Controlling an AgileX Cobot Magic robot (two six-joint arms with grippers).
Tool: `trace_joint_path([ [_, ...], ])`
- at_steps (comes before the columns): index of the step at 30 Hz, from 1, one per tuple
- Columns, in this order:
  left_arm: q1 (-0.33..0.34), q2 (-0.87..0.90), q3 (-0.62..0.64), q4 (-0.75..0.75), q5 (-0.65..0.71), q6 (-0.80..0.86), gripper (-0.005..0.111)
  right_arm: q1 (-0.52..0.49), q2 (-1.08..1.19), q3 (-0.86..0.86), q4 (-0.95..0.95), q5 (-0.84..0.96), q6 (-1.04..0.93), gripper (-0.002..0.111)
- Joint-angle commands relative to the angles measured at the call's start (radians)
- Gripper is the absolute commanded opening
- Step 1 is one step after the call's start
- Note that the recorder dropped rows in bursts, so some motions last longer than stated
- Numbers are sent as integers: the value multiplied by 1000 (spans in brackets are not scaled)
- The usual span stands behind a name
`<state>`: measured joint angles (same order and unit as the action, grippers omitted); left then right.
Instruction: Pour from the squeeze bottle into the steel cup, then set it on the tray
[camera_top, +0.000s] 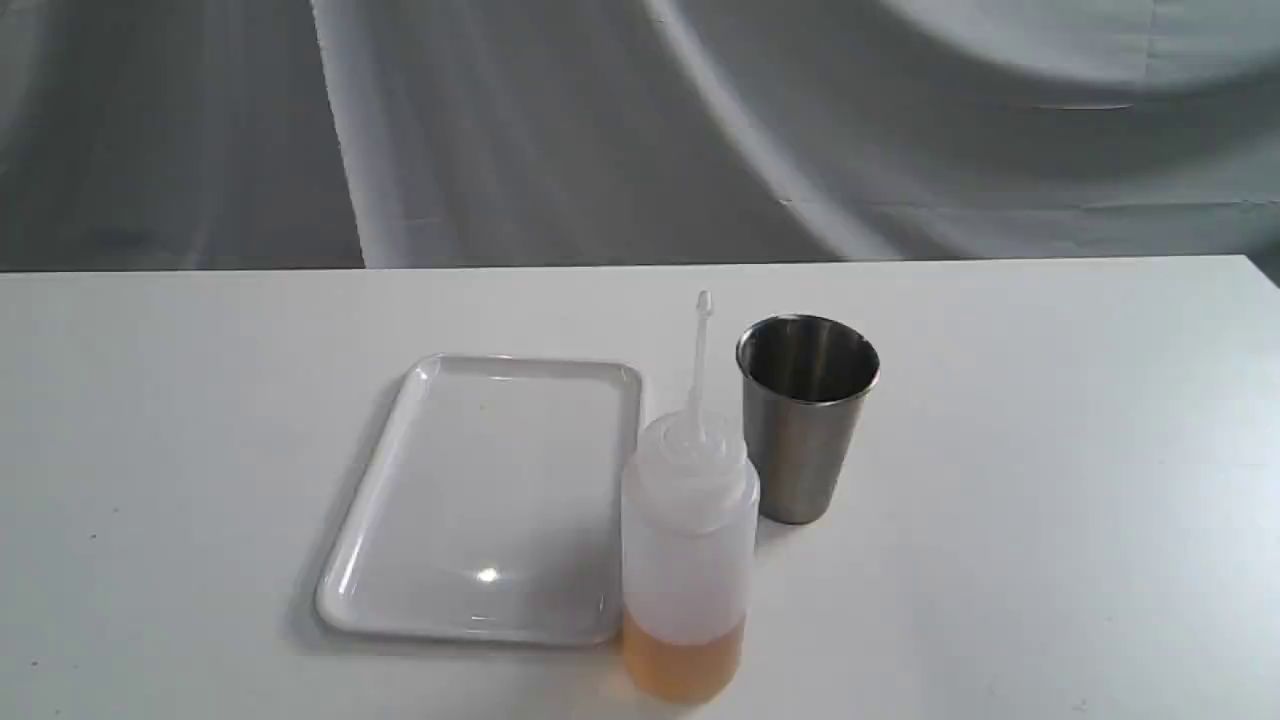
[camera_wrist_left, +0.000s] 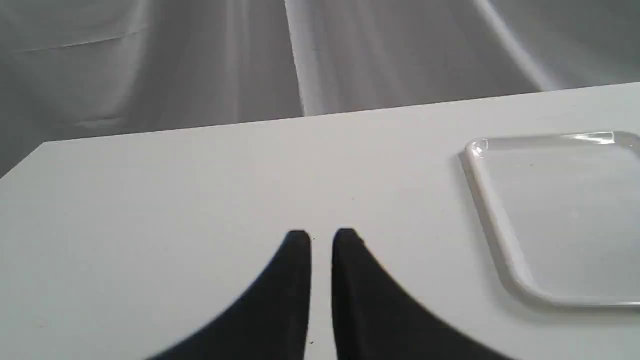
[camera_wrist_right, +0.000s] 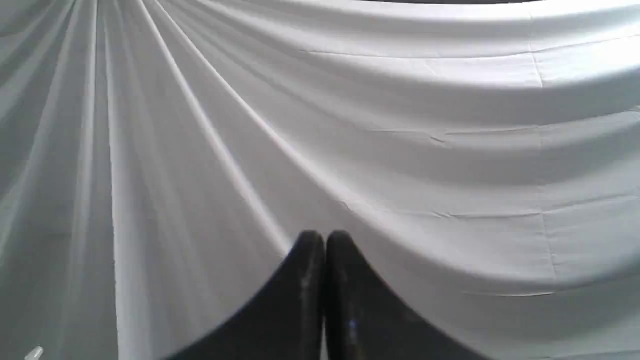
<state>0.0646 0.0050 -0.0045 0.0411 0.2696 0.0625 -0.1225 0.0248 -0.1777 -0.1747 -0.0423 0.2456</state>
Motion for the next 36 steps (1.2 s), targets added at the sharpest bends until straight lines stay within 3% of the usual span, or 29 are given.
trace_joint_path([
  [1, -7, -5, 4, 0, -4, -2, 8, -6, 48, -56, -53, 33, -7, 0],
  [20, -7, -5, 4, 0, -4, -2, 8, -6, 407, -352, -135, 62, -28, 0],
  [28, -7, -5, 4, 0, -4, -2, 8, 31, 446, -372, -36, 42, -28, 0],
  [36, -7, -5, 4, 0, -4, -2, 8, 54, 451, -372, 32, -91, -27, 0],
])
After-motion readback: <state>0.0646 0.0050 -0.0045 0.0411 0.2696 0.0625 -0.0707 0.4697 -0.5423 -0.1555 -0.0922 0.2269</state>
